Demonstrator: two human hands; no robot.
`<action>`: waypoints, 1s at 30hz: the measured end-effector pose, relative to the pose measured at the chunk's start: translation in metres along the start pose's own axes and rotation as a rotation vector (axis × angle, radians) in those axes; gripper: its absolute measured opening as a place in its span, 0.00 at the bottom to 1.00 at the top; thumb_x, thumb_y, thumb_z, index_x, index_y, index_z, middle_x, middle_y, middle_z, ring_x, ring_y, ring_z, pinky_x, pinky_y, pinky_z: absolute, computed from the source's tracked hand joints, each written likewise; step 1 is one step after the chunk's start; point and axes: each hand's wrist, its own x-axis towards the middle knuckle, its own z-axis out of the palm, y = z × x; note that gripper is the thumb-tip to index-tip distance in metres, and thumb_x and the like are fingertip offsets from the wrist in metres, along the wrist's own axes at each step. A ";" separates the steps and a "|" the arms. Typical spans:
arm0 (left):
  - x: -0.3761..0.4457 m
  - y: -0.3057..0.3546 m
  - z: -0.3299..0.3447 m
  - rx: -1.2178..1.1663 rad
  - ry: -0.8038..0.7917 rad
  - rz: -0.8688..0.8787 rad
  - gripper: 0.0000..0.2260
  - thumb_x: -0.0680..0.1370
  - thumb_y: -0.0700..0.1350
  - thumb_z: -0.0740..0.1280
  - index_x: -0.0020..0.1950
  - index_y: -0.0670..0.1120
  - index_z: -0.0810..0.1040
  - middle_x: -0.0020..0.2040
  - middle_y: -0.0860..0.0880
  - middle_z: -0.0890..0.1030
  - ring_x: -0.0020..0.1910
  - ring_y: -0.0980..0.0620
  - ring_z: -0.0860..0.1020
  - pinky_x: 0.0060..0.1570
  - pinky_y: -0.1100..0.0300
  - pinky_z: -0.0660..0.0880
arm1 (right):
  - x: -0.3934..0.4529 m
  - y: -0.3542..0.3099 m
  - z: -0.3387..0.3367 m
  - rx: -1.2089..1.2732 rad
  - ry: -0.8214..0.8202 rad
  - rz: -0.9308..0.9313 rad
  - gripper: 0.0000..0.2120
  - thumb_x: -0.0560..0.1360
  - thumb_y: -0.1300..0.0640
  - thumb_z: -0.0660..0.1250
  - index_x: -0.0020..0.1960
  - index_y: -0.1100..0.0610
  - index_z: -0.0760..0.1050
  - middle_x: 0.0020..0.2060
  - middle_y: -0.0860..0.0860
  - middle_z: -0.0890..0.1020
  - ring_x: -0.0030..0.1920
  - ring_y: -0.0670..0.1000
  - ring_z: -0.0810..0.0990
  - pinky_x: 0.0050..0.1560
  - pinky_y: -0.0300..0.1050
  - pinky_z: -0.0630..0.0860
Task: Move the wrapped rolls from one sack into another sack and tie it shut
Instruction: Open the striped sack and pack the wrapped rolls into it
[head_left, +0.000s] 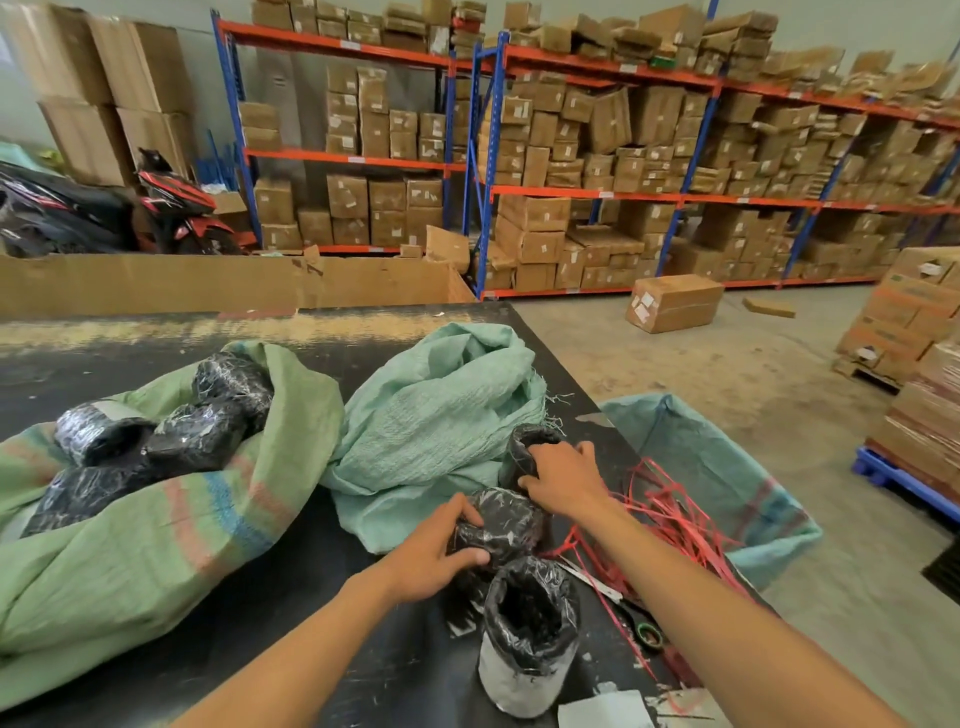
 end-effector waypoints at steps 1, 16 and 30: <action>-0.001 0.002 -0.002 -0.041 0.028 -0.016 0.12 0.78 0.51 0.69 0.56 0.52 0.69 0.53 0.57 0.75 0.44 0.66 0.72 0.45 0.69 0.68 | 0.001 0.001 -0.004 0.008 0.024 -0.007 0.09 0.77 0.48 0.65 0.43 0.51 0.70 0.34 0.45 0.73 0.51 0.54 0.79 0.61 0.55 0.62; -0.022 0.023 -0.125 -0.528 0.454 -0.071 0.22 0.68 0.68 0.72 0.52 0.56 0.71 0.52 0.45 0.83 0.48 0.50 0.82 0.52 0.54 0.79 | 0.046 -0.062 -0.099 0.472 0.611 -0.160 0.16 0.75 0.42 0.64 0.46 0.55 0.76 0.39 0.49 0.80 0.45 0.52 0.76 0.54 0.52 0.66; -0.174 -0.058 -0.276 -0.065 1.280 -0.446 0.12 0.79 0.55 0.66 0.56 0.54 0.65 0.48 0.44 0.79 0.45 0.40 0.79 0.51 0.43 0.75 | 0.074 -0.291 -0.070 1.356 0.033 -0.284 0.06 0.77 0.53 0.71 0.50 0.55 0.81 0.40 0.48 0.83 0.40 0.44 0.80 0.41 0.36 0.74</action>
